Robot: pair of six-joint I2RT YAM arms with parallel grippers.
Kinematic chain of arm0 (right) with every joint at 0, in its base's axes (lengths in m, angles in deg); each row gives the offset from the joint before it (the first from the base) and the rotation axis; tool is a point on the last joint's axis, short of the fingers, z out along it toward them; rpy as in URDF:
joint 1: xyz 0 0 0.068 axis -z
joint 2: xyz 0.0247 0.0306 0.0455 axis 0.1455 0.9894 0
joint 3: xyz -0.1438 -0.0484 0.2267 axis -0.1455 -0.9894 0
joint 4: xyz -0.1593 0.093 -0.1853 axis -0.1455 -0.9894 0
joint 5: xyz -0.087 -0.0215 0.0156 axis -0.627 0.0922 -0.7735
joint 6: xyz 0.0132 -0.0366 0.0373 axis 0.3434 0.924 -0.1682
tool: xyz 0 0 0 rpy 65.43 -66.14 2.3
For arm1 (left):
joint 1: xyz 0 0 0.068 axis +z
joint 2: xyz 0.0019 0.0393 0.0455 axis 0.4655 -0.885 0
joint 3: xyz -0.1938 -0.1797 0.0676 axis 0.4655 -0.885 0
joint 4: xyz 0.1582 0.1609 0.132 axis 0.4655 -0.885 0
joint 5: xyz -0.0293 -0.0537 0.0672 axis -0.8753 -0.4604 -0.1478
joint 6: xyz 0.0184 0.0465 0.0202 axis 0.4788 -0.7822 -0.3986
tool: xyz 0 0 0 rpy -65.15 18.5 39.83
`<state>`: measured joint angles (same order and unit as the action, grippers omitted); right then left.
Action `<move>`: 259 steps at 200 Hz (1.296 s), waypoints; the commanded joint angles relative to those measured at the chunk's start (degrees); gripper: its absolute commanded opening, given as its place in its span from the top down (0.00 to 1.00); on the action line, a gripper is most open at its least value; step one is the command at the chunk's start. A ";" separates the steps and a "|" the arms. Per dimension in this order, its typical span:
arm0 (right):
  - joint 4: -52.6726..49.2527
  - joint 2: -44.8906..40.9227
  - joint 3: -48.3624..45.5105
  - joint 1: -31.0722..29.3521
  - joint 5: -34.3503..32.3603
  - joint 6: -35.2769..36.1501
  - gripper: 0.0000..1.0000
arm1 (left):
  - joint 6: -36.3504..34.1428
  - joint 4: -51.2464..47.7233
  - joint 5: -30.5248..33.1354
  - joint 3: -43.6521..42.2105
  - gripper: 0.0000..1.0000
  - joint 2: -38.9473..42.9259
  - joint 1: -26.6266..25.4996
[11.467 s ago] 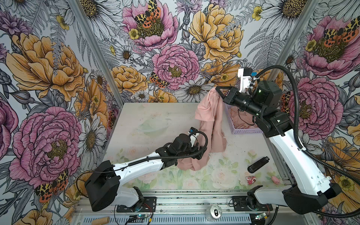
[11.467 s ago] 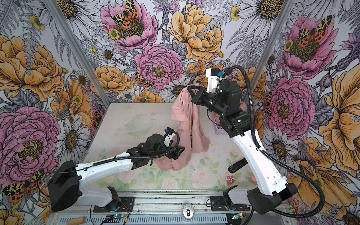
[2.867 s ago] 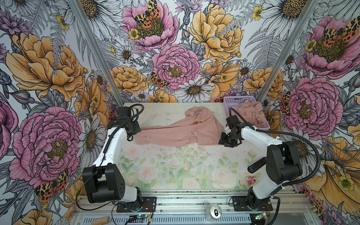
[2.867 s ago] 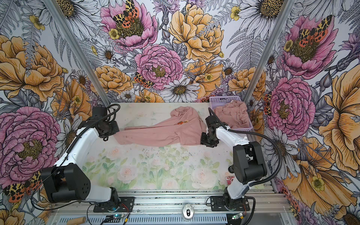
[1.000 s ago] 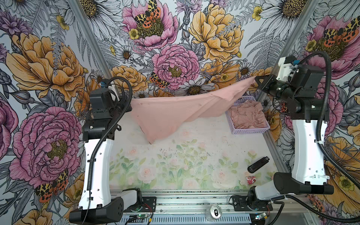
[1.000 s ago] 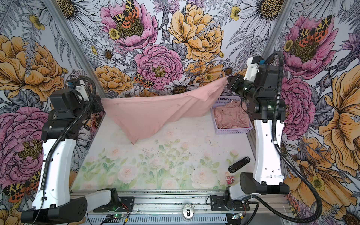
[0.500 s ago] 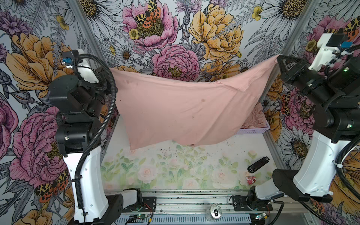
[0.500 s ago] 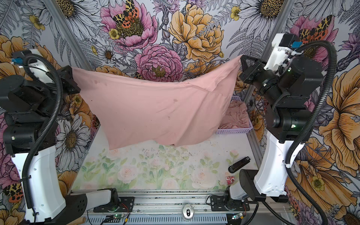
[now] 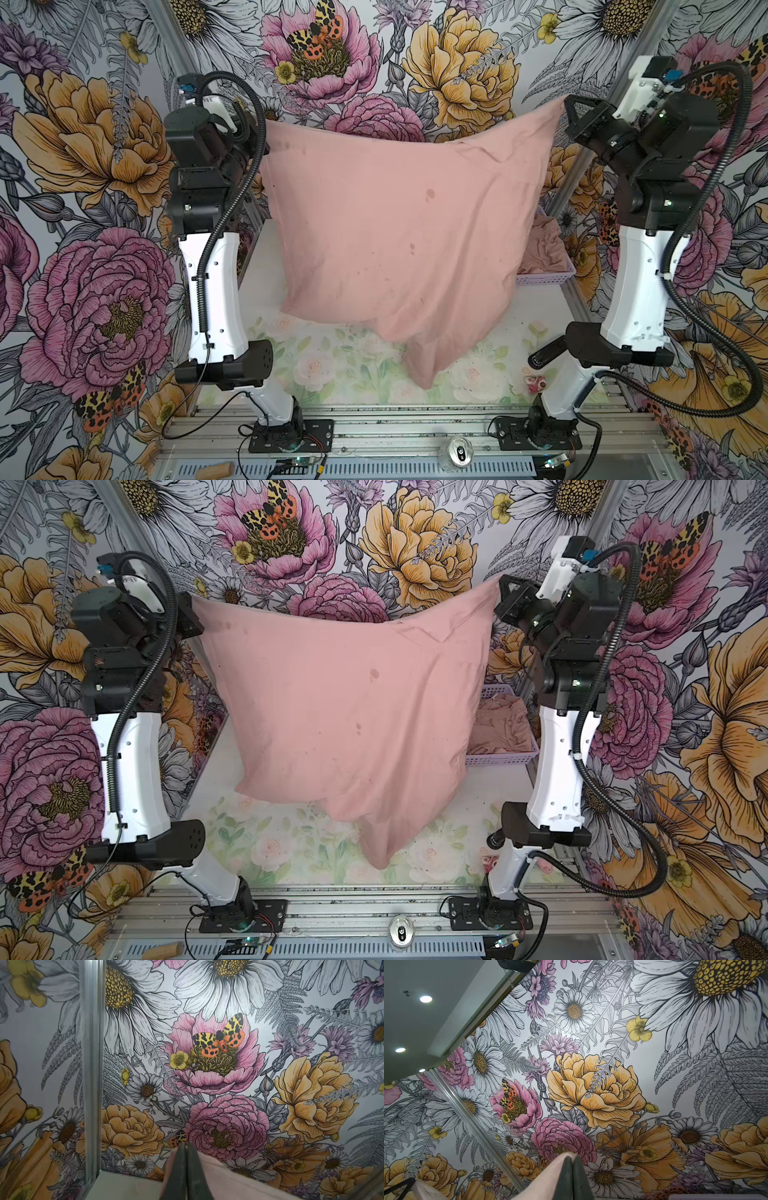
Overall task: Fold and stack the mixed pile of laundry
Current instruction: 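Lift the T-shirt high with both grippers, stretching it between them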
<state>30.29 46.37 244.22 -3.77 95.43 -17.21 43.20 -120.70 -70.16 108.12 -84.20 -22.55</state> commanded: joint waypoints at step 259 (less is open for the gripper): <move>18.19 -47.28 -104.15 4.70 13.13 -0.24 1.00 | 9.40 16.01 -22.58 -95.10 1.00 43.63 8.35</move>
<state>52.24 3.55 142.02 0.71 108.15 -16.51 50.64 -101.10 -93.96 15.38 -45.32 -14.07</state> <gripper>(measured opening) 0.050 0.045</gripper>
